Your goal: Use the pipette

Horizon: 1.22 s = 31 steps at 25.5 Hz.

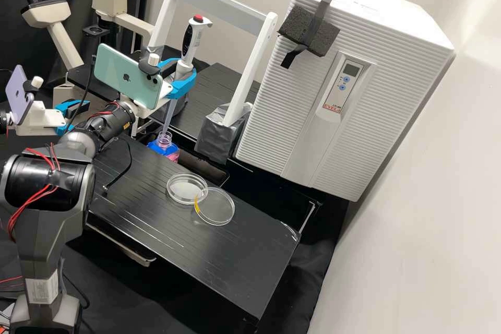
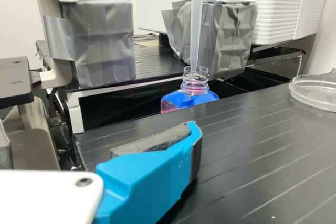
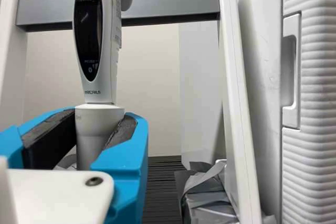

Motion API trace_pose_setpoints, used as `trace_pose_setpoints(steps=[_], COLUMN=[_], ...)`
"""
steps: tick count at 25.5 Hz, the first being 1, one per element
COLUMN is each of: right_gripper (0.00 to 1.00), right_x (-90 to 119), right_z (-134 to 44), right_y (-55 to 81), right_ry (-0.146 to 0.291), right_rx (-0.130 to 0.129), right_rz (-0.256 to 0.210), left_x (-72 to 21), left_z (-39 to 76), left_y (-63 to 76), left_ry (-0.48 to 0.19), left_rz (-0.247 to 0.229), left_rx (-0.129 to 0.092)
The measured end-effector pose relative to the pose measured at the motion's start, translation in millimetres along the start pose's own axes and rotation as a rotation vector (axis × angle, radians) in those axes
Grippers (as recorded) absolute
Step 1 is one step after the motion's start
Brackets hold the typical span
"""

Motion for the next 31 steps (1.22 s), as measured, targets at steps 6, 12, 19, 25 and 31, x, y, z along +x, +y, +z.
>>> trace_pose_setpoints(steps=[6,12,19,25,31], right_gripper=[0.00,0.00,0.00,0.00,0.00], right_x=[-2.9,-3.4,-5.3,-4.5,-4.3], right_z=[17.2,36.3,42.4,43.8,44.1], right_y=[-15.1,-29.6,-31.3,-30.1,-29.8], right_ry=[-0.019,-0.043,-0.058,-0.062,-0.063], right_rx=[-0.024,-0.064,-0.041,-0.037,-0.037], right_rz=[0.021,-0.026,-0.035,-0.030,-0.029], left_x=[-1.1,-1.8,-1.8,-1.8,-2.6], left_z=[-2.4,-2.6,-2.6,-2.6,-1.6], left_y=[0.1,-1.0,-1.0,-1.1,2.4], left_ry=[0.008,0.009,0.009,0.010,0.007], left_rz=[0.000,-0.004,-0.004,-0.006,0.006], left_rx=[-0.001,-0.001,-0.001,-0.001,0.000])
